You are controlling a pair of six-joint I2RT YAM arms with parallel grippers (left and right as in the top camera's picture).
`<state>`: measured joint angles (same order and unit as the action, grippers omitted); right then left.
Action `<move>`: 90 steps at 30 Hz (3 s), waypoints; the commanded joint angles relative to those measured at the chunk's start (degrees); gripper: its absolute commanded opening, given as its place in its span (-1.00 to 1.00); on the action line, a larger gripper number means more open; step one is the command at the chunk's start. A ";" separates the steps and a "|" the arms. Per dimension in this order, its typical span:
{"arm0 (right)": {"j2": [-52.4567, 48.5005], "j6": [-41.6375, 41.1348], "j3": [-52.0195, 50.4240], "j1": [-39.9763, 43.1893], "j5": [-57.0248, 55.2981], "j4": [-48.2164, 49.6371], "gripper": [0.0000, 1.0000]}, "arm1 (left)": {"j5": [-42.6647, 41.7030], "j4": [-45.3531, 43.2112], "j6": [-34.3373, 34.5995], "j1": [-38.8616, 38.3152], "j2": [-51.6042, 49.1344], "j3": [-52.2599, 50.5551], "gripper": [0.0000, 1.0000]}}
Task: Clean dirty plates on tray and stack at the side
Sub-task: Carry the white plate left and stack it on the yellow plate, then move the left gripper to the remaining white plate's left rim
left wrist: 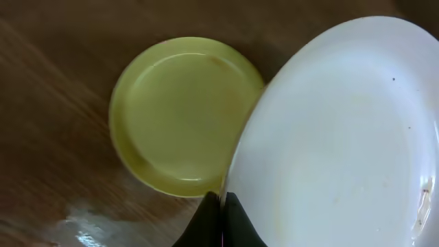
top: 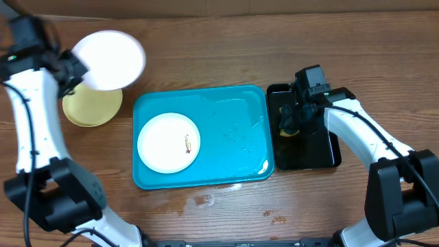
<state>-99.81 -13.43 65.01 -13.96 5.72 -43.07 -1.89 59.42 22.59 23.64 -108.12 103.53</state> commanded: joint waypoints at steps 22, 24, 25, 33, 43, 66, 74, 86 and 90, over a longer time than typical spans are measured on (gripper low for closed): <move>0.68 0.44 -0.98 0.15 -1.22 1.16 0.25 | -2.43 -0.87 1.05 9.01 -15.85 1.90 0.19; 0.68 0.44 -0.98 0.15 -1.55 1.97 0.37 | -6.75 0.24 -1.14 9.01 -15.85 2.89 0.29; 0.68 0.44 -0.98 0.15 -2.01 2.38 0.40 | -9.20 1.07 -1.92 9.01 -15.85 3.56 0.29; 0.68 0.42 -1.09 0.13 -3.15 3.32 0.41 | -24.09 11.78 -6.43 6.43 -14.82 7.32 0.12; 0.68 0.37 -8.90 0.13 -6.97 15.15 0.42 | -21.46 17.29 -8.94 -5.22 -14.08 7.21 0.11; 0.39 -3.37 -2.12 0.15 -2.34 5.31 0.44 | -17.07 27.76 -13.62 -16.02 -12.41 7.19 -0.07; -0.04 -4.61 -6.03 0.13 -1.07 2.25 0.24 | -13.35 27.47 -10.54 -18.47 -6.12 7.06 -0.08; -1.55 -4.59 -7.82 0.20 -5.68 4.66 -0.85 | -2.75 23.69 -4.09 -22.71 2.82 -3.10 -0.04; -1.22 -4.52 -2.03 0.20 -5.68 -1.49 0.08 | -3.50 22.32 -4.17 -22.38 2.82 -8.55 -0.04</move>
<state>-100.79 -18.06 58.70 -13.91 1.67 -43.48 -8.19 82.28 16.56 0.84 -105.43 98.13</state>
